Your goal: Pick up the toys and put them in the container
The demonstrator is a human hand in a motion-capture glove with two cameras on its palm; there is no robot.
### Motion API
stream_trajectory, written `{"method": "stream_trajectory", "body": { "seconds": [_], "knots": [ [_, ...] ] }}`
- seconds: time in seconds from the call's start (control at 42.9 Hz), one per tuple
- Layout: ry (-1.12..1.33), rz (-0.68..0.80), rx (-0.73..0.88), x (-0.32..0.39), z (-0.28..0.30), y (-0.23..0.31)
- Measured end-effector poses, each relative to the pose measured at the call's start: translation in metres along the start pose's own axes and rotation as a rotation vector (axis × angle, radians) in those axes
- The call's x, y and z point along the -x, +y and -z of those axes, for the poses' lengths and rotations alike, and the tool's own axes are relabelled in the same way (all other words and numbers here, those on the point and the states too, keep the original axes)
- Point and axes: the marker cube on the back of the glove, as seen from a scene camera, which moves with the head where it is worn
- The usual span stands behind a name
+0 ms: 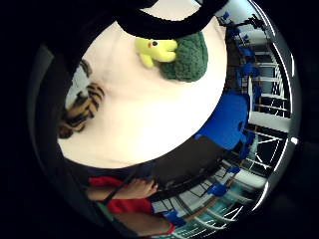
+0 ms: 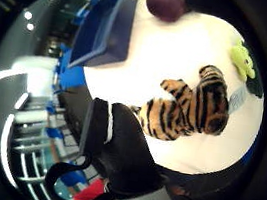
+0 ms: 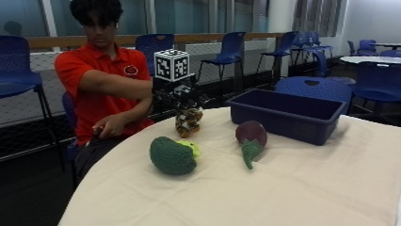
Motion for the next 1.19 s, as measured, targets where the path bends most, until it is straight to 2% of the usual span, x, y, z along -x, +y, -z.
{"method": "stream_trajectory", "body": {
  "seconds": [0.747, 1.073, 1.19],
  "knots": [
    [-0.094, 0.068, 0.011, 0.001, -0.010, -0.003],
    [-0.035, 0.136, 0.036, 0.034, -0.050, 0.006],
    [0.005, 0.107, 0.071, 0.041, -0.067, 0.006]
  ]
}}
